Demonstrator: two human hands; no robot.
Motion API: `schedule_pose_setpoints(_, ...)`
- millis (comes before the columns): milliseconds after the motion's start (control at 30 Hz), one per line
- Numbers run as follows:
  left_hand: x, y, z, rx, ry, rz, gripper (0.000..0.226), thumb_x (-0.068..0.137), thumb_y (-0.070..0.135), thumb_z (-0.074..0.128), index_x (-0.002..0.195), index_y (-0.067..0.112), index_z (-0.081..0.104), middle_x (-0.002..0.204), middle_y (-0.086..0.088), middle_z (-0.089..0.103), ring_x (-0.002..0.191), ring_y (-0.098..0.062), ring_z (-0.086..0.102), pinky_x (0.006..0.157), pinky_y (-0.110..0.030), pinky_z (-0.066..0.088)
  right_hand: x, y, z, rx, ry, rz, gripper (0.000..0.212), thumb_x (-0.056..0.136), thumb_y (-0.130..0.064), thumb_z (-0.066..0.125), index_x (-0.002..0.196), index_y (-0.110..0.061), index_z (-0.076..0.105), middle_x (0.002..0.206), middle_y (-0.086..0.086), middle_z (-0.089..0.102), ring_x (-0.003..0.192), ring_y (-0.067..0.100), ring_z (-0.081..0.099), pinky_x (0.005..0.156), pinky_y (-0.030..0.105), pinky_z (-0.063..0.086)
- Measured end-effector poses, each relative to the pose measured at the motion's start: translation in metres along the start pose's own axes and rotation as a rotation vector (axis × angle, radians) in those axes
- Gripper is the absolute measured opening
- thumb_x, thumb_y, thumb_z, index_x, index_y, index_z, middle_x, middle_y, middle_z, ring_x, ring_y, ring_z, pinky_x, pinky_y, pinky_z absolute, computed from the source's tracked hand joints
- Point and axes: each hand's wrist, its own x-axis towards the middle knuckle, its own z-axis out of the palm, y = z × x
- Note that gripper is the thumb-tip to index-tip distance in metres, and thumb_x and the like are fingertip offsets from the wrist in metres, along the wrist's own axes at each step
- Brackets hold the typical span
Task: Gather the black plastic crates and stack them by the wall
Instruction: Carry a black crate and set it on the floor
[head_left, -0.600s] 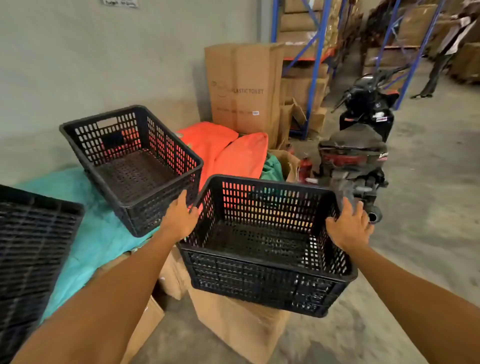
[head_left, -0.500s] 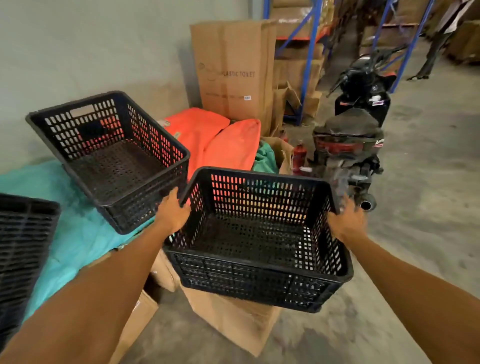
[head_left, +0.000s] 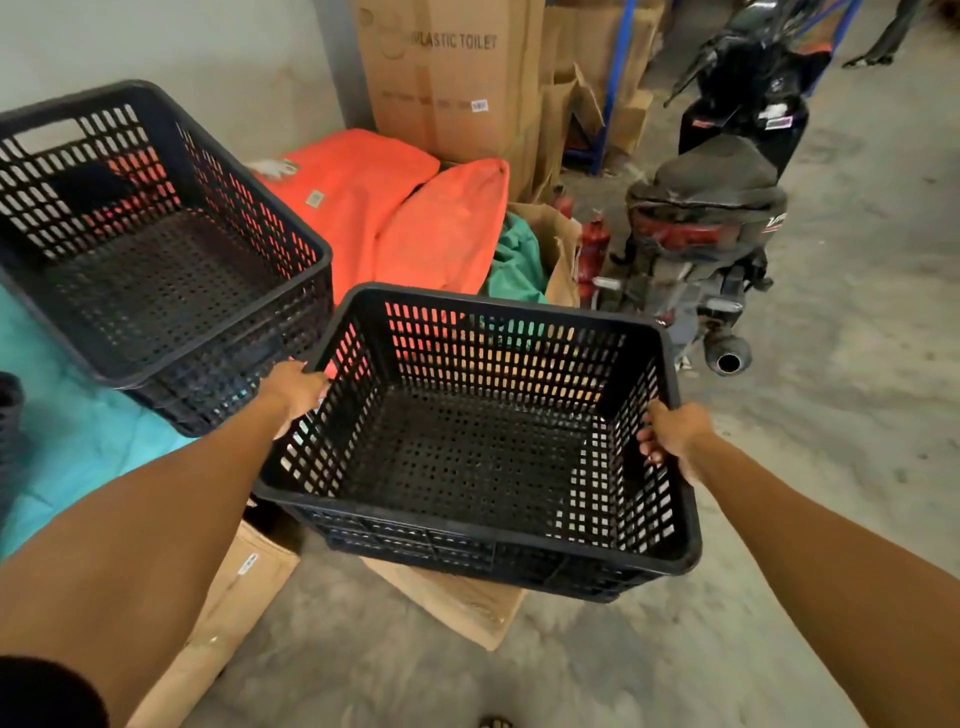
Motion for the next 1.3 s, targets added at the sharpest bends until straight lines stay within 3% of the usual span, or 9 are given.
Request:
schedule_pose_setpoints(100, -0.006, -0.001, -0.006, -0.056, -0.135, -0.021, 0.011, 0.097, 0.012, 0.057, 0.090, 0.004, 0.056, 0.065, -0.014, 0.048, 0.057, -0.026, 0.045, 0.064, -0.036, 0.042, -0.003, 0.000, -0.010, -0.023, -0.022, 0.009, 0.033, 0.100, -0.024, 0.045, 0.072, -0.007, 0.051, 0.052, 0.007, 0.046, 0.024, 0.012, 0.034, 0.029, 0.015, 0.022)
schedule_pose_setpoints(233, -0.033, -0.021, -0.020, -0.029, -0.199, -0.051, 0.020, 0.101, 0.015, 0.050, 0.082, 0.009, 0.050, 0.059, -0.011, 0.043, 0.052, -0.025, 0.040, 0.050, -0.030, 0.044, -0.011, -0.004, -0.009, -0.053, -0.079, -0.024, 0.036, 0.098, -0.027, 0.047, 0.066, -0.012, 0.043, 0.047, 0.005, 0.035, 0.030, 0.015, 0.029, 0.031, 0.015, 0.019)
schedule_pose_setpoints(367, -0.070, -0.055, -0.049, -0.040, -0.111, -0.060, 0.026, 0.101, 0.015, 0.046, 0.077, 0.008, 0.045, 0.056, -0.013, 0.047, 0.054, -0.027, 0.045, 0.071, -0.035, 0.042, -0.035, -0.017, 0.014, -0.065, -0.170, -0.081, 0.036, 0.098, -0.023, 0.045, 0.063, -0.015, 0.038, 0.047, 0.002, 0.033, 0.029, 0.011, 0.027, 0.032, 0.013, 0.017)
schedule_pose_setpoints(467, -0.104, -0.083, -0.074, -0.114, -0.039, -0.089, 0.030, 0.097, 0.003, 0.042, 0.067, 0.008, 0.042, 0.054, -0.011, 0.042, 0.047, -0.024, 0.043, 0.054, -0.029, 0.046, -0.059, -0.025, 0.035, -0.093, -0.239, -0.114, 0.036, 0.098, -0.021, 0.044, 0.063, -0.017, 0.038, 0.040, -0.001, 0.031, 0.029, 0.012, 0.025, 0.036, 0.013, 0.017)
schedule_pose_setpoints(533, -0.132, -0.111, -0.096, -0.179, 0.031, -0.133, 0.033, 0.096, -0.002, 0.040, 0.065, 0.008, 0.040, 0.053, -0.008, 0.036, 0.038, -0.017, 0.035, 0.038, -0.022, 0.038, -0.081, -0.030, 0.055, -0.118, -0.299, -0.147, 0.036, 0.099, -0.022, 0.043, 0.063, -0.017, 0.037, 0.038, -0.003, 0.030, 0.029, 0.012, 0.025, 0.036, 0.013, 0.016)
schedule_pose_setpoints(767, -0.237, -0.227, -0.169, -0.303, 0.216, -0.261, 0.036, 0.099, 0.007, 0.042, 0.063, 0.009, 0.041, 0.045, -0.004, 0.037, 0.031, -0.013, 0.037, 0.032, -0.018, 0.031, -0.174, -0.039, 0.135, -0.242, -0.500, -0.314, 0.034, 0.098, -0.021, 0.044, 0.065, -0.016, 0.039, 0.052, 0.003, 0.031, 0.031, 0.012, 0.027, 0.032, 0.014, 0.017)
schedule_pose_setpoints(967, -0.327, -0.331, -0.202, -0.351, 0.426, -0.417, 0.038, 0.103, 0.023, 0.043, 0.067, 0.008, 0.043, 0.055, -0.012, 0.043, 0.045, -0.023, 0.040, 0.055, -0.031, 0.038, -0.252, -0.018, 0.215, -0.382, -0.645, -0.403, 0.036, 0.100, -0.022, 0.045, 0.065, -0.014, 0.043, 0.049, 0.002, 0.033, 0.024, 0.008, 0.027, 0.031, 0.013, 0.018)
schedule_pose_setpoints(1167, -0.392, -0.435, -0.202, -0.398, 0.549, -0.668, 0.039, 0.099, 0.030, 0.049, 0.071, 0.005, 0.052, 0.053, -0.010, 0.048, 0.040, -0.022, 0.044, 0.046, -0.028, 0.040, -0.299, 0.028, 0.300, -0.536, -0.778, -0.436, 0.024, 0.099, -0.022, 0.048, 0.077, -0.013, 0.047, 0.058, 0.004, 0.037, 0.044, 0.017, 0.032, 0.035, 0.023, 0.024)
schedule_pose_setpoints(1300, -0.398, -0.491, -0.180, -0.424, 0.588, -0.822, 0.043, 0.096, 0.036, 0.050, 0.099, -0.005, 0.064, 0.060, -0.012, 0.060, 0.047, -0.025, 0.054, 0.054, -0.033, 0.050, -0.300, 0.061, 0.361, -0.625, -0.804, -0.443, 0.024, 0.099, -0.022, 0.048, 0.078, -0.012, 0.049, 0.059, 0.005, 0.040, 0.045, 0.018, 0.036, 0.036, 0.023, 0.029)
